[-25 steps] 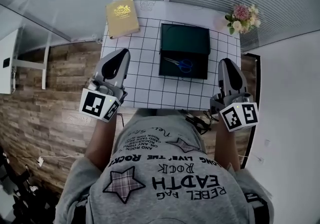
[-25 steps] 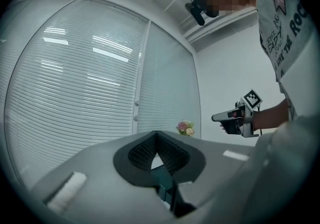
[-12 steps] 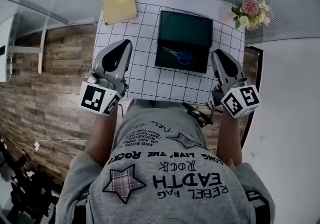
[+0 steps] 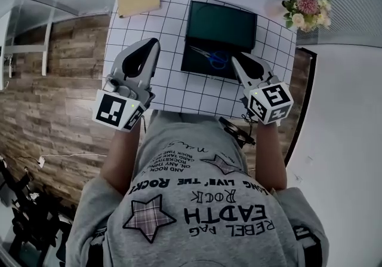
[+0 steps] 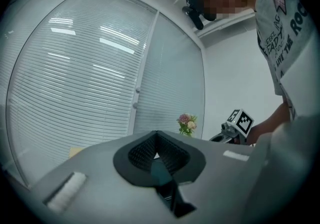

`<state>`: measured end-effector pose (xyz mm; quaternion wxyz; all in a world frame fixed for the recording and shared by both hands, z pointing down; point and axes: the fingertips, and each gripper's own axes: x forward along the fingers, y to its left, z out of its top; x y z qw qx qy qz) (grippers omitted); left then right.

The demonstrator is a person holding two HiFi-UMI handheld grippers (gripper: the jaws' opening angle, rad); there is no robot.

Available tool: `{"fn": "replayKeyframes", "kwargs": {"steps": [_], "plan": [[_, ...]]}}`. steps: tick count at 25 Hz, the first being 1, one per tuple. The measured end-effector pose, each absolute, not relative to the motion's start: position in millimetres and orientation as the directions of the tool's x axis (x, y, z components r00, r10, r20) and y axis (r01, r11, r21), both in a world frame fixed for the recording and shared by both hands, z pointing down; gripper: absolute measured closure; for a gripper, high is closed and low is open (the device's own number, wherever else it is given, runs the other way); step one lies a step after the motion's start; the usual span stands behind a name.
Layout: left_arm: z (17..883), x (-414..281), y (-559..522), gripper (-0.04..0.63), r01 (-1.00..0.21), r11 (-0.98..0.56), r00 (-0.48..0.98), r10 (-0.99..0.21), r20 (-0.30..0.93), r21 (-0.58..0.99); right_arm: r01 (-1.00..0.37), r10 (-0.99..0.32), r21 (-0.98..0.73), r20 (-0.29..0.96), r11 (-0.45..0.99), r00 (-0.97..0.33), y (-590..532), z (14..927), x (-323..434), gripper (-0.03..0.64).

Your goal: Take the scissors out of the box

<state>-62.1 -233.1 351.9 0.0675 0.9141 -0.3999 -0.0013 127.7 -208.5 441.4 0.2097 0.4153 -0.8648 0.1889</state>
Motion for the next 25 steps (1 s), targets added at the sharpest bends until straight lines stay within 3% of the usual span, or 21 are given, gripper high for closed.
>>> {"fn": "replayKeyframes", "kwargs": {"steps": [13,16,25], "plan": [[372.0,-43.2,-226.6,0.603,-0.721,-0.675,0.690,-0.720,0.078,0.156,-0.687,-0.420,-0.068,0.747,0.724,-0.516,-203.4,530.8,121.1,0.594],[373.4,-41.2,-226.1,0.603,-0.721,-0.675,0.691,-0.719,0.082,0.159,-0.651,-0.345,-0.076,0.799,0.756,-0.493,-202.1,551.5,118.9,0.494],[378.4,-35.1,-226.0,0.603,-0.719,-0.675,0.693,-0.715,0.093,0.166,-0.527,-0.184,-0.067,0.894,0.847,-0.409,-203.3,593.8,106.5,0.489]]}}
